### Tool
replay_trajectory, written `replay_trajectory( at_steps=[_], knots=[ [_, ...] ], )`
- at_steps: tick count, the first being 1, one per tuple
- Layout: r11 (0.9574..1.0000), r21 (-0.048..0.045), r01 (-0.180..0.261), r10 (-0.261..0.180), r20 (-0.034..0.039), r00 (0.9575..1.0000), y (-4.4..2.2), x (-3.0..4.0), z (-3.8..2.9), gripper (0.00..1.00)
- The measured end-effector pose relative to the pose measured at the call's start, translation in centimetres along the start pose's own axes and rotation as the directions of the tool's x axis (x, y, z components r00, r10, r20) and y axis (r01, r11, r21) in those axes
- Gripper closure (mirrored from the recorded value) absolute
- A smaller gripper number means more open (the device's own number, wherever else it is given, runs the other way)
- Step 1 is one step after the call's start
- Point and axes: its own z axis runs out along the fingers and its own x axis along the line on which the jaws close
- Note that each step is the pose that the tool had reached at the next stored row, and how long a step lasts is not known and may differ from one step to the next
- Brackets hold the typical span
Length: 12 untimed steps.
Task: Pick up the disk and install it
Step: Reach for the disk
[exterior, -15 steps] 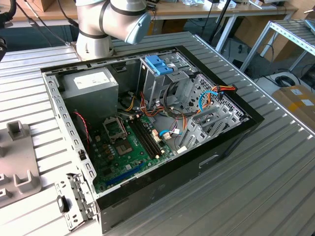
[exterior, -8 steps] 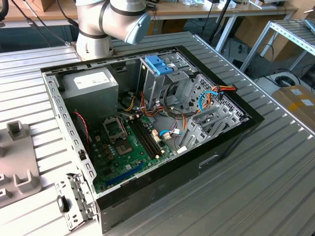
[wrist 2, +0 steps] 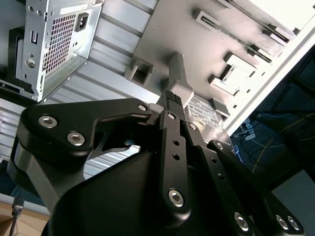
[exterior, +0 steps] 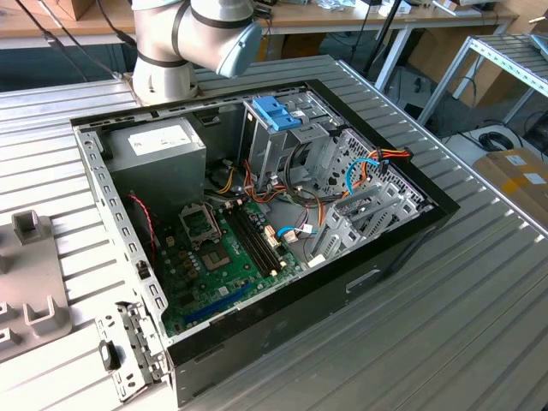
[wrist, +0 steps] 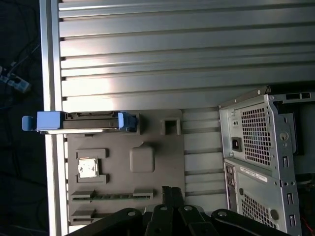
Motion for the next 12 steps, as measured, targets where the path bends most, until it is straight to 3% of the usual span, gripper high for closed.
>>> replay_trajectory(
  at_steps=[12],
  knots=[
    [1.0000, 0.0000, 0.000, 0.000, -0.0001, 1.0000, -0.09, 1.24, -0.03, 0.90]
  ],
)
